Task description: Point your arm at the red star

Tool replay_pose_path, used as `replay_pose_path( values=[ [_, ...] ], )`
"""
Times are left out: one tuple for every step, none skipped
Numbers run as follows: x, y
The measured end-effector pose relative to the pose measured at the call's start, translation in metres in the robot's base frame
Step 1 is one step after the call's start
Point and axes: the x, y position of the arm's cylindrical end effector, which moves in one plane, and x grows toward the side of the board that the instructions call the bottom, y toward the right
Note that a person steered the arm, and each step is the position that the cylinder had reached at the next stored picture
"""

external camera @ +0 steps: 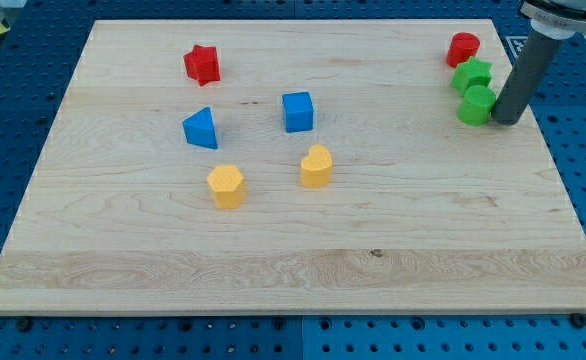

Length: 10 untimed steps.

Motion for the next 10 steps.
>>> replay_pose_path(
  values=[
    [0.006,0.047],
    [0.051,0.038],
    [0.082,-0.047],
    [0.061,-0.135],
    [0.009,-0.165],
    [-0.040,-0.189],
    [-0.088,-0.234],
    [-0.135,-0.295],
    [-0.146,-0.368],
    [-0.137,-0.447]
  ],
)
